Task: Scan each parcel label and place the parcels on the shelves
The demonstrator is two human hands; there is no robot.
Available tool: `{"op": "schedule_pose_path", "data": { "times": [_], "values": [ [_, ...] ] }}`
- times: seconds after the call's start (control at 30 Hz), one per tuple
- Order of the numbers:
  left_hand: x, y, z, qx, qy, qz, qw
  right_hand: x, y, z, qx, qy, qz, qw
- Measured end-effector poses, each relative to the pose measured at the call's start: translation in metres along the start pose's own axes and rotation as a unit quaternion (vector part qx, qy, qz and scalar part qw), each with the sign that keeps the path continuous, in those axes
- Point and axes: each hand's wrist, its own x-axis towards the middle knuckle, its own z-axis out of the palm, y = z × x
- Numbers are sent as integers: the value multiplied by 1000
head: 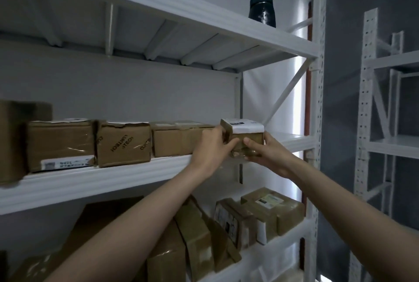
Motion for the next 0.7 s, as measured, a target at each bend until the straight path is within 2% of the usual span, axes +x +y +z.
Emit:
{"op": "schedule_pose_path", "data": {
  "times": [0.1, 0.3, 0.4, 0.47, 0.5, 0.57, 0.7],
  "values": [
    [2, -4, 1, 27, 21, -1, 999, 19, 15, 2, -17, 8, 1, 1000],
    [-27, -12, -9, 59, 8, 22, 998, 51, 31, 11, -164, 78, -17, 983],
    [-60, -25, -19, 109, -24, 10, 994, 48, 41, 25, -277, 200, -86, 936],
    [-84, -39, -29, 166, -46, 9, 985, 26, 49, 48, -312, 275, -206, 886],
    [-97, -46, -36, 192, -59, 5, 980, 12, 55, 64, -319, 274, -267, 867],
    [-123, -61, -50, 222, -89, -16, 971, -14, 73, 100, -333, 196, -332, 861],
    [-188, -98, -82, 265, -101, -69, 956, -56, 117, 177, -320, -18, -337, 885]
  ]
}}
